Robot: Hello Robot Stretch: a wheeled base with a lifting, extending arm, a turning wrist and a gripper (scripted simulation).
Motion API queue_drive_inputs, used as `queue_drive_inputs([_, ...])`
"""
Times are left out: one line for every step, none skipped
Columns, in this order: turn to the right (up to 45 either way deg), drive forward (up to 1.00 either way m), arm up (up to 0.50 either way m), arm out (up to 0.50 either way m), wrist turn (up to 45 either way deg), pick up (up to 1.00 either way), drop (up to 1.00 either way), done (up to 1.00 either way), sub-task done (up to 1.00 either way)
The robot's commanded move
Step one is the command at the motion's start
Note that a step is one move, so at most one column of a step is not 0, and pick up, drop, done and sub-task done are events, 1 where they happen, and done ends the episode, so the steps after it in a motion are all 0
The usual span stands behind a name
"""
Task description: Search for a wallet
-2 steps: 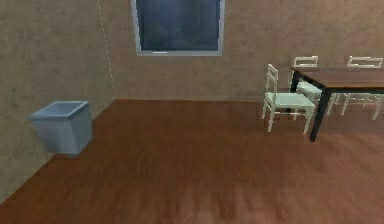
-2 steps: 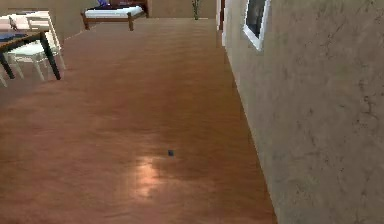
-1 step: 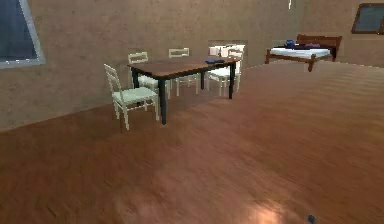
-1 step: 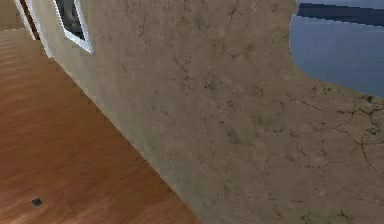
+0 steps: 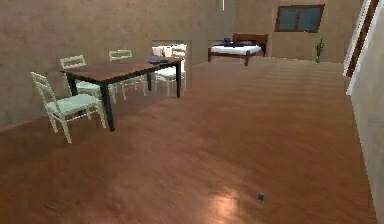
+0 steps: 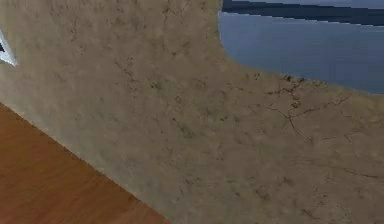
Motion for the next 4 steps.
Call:
queue_drive_inputs([0.0, 1.00, 0.00, 0.00, 0.0, 0.00, 0.00, 0.00, 0.00])
queue_drive_inputs([3.0, 0.00, 0.00, 0.00, 0.0, 0.00, 0.00, 0.00, 0.00])
queue_drive_inputs([-24.0, 0.00, 0.00, 0.00, 0.0, 0.00, 0.00, 0.00, 0.00])
queue_drive_inputs([0.0, 0.50, 0.00, 0.00, 0.0, 0.00, 0.00, 0.00, 0.00])
